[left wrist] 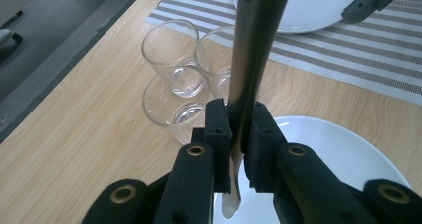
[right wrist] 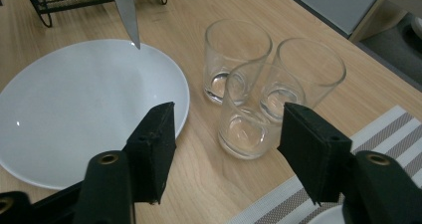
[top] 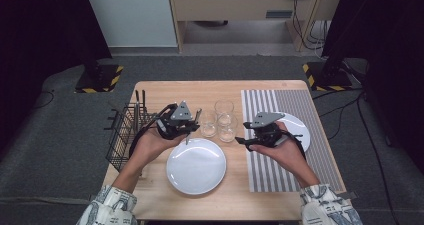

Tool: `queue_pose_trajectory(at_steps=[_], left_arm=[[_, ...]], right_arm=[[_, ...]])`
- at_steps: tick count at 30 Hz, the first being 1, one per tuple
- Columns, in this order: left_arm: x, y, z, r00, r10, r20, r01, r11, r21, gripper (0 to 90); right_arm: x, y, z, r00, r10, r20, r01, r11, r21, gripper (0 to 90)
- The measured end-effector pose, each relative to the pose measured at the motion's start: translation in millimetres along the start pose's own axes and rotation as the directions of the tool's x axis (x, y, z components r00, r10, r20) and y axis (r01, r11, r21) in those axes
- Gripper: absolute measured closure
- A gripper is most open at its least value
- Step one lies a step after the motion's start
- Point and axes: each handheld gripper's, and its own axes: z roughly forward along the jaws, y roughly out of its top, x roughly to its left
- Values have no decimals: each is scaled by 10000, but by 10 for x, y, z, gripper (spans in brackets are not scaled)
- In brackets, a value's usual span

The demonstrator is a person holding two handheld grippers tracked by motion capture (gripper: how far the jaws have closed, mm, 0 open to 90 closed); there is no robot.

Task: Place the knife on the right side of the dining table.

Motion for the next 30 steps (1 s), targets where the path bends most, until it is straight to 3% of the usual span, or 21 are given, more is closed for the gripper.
queue_pose_trajectory(at_steps=[13,24,30], left_arm=[[-34,-11,116,9994,130,317,-131,9999,17,818],[-119,13,157,9966,322,760,-321,9995,-24,818],[-145,29,201,9950,417,904,-422,9991,33,818]], right_arm=[[104,315,98,9957,-444,-813,427,9988,-233,636],[265,584,154,9863,-920,-1369,842,9945,-618,702],[303,669,193,9817,-1076,-1569,970,9925,-738,673]])
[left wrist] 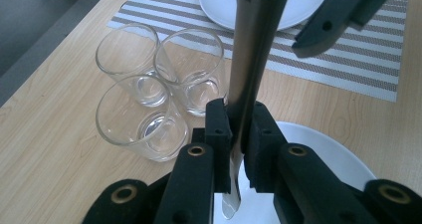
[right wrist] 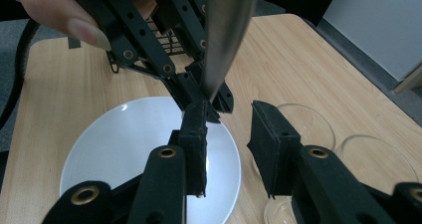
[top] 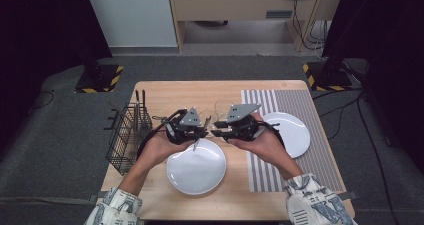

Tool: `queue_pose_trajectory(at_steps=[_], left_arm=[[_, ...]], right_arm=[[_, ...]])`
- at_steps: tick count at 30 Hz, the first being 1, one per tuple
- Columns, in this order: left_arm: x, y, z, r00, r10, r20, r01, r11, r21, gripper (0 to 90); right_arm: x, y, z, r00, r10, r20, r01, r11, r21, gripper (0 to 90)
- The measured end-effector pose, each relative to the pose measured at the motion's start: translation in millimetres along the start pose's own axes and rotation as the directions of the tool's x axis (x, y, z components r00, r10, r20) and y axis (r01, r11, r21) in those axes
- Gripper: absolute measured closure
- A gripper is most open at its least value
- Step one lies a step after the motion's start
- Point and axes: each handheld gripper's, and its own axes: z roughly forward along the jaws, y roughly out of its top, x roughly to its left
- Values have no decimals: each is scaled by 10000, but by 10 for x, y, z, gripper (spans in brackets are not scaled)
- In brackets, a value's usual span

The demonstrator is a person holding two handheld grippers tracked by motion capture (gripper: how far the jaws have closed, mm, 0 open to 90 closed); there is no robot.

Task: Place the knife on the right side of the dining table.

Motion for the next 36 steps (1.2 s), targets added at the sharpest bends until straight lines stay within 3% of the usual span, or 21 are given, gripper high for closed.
queue_pose_trajectory(at_steps=[12,21,27,36], left_arm=[[-49,21,22,9997,157,167,-157,9999,2,818],[-41,16,-4,9995,273,186,-272,9996,-59,817],[-24,-32,-33,9995,171,258,-161,9991,-383,817],[-15,-50,-63,9998,86,176,-75,9981,-606,770]], right_arm=[[30,117,82,9998,-97,-197,94,9998,-182,671],[43,149,151,9989,-72,-458,66,9999,-128,764],[35,193,174,9968,92,-797,-107,9998,-187,794],[29,226,183,9970,99,-769,-107,9999,-102,803]])
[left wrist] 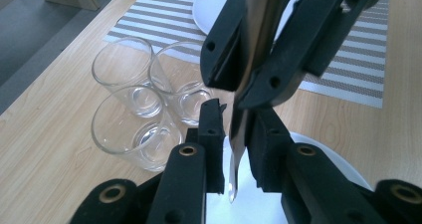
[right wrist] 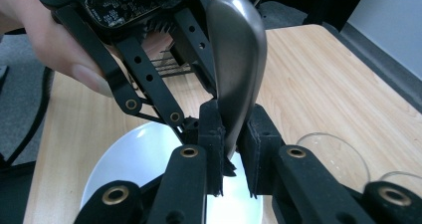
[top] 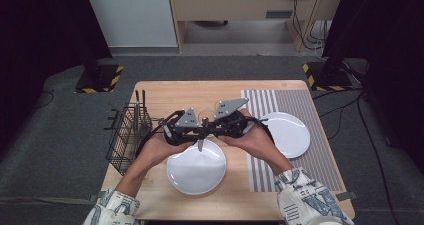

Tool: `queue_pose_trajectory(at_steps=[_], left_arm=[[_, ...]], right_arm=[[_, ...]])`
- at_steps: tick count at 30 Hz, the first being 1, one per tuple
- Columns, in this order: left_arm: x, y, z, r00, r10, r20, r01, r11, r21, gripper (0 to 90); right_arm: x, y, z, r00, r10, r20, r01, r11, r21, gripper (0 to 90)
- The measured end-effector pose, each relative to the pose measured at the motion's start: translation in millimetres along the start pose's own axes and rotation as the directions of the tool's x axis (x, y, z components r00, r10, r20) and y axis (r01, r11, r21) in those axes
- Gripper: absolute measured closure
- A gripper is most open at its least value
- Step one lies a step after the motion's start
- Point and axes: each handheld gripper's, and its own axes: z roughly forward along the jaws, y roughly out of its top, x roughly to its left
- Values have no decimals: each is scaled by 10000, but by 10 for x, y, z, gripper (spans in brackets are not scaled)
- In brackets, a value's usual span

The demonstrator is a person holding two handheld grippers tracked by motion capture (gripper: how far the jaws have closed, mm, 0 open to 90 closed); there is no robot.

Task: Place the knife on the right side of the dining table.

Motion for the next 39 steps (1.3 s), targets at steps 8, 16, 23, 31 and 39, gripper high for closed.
queue_pose_trajectory(at_steps=[8,16,23,31,39], left_arm=[[-3,-13,40,9999,-92,-108,91,9999,-100,703],[-32,-49,134,9996,-242,-165,240,9996,-138,632],[-26,-146,207,9987,-478,-153,476,9988,-98,609],[-26,-228,293,9983,-577,-57,577,9983,-8,611],[15,-285,379,9965,-824,124,824,9966,33,666]], right_arm=[[-24,31,-59,9999,121,90,-119,9996,-250,808],[-30,44,-98,9997,200,171,-194,9992,-360,811],[-40,58,-153,9993,274,270,-260,9984,-506,814],[-66,71,-229,9986,479,226,-460,9959,-777,816],[-78,69,-279,9978,618,222,-594,9935,-973,818]])
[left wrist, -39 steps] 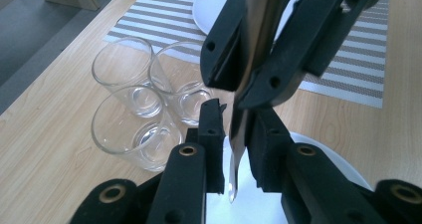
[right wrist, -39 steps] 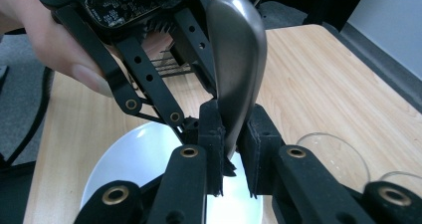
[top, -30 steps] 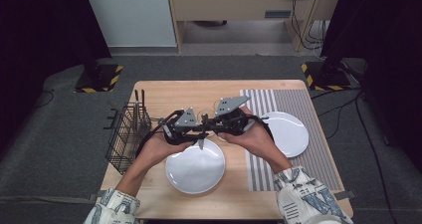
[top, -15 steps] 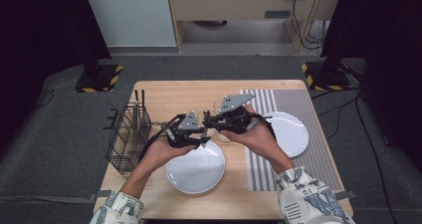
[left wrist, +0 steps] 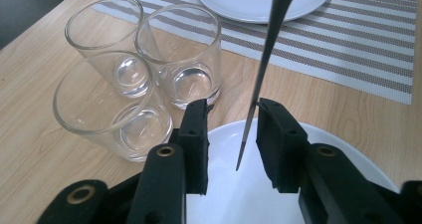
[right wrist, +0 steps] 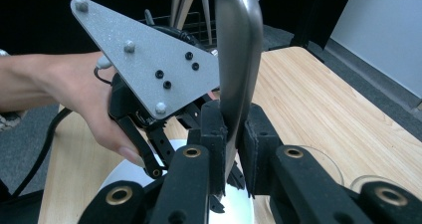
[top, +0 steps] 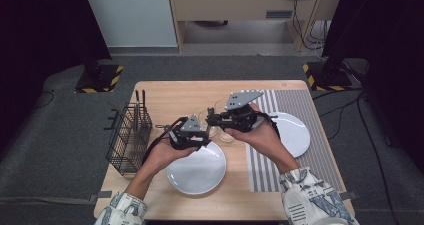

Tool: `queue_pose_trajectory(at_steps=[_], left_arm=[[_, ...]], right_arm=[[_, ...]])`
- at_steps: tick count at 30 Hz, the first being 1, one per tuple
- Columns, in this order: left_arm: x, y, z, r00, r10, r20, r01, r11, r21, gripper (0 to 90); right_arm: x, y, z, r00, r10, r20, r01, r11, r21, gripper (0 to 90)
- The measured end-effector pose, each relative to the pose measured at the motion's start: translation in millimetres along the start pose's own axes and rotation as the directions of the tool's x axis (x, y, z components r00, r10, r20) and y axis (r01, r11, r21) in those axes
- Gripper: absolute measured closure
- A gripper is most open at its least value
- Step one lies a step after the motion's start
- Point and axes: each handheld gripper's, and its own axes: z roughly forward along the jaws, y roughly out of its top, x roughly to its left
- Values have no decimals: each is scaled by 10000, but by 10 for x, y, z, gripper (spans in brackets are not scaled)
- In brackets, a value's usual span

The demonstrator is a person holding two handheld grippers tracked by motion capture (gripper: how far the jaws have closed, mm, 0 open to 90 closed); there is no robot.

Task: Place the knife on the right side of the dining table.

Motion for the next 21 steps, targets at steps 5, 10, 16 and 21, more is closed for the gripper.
queue_pose_trajectory(at_steps=[5,10,16,21], left_arm=[[-16,18,21,9998,-29,182,32,9999,-165,730],[-7,13,4,9992,-69,391,89,9987,-497,843],[-3,-14,-30,9989,-76,468,98,9989,-462,871],[-25,-25,-32,9996,39,281,-30,9995,-305,886]], right_arm=[[-6,-1,-5,9999,82,-69,-82,9999,-61,819],[-8,-16,-10,9998,140,-105,-141,9998,-115,818],[-45,-60,-26,9988,395,-301,-404,9988,-271,809],[-49,-74,-14,9985,451,-313,-458,9987,-228,801]])
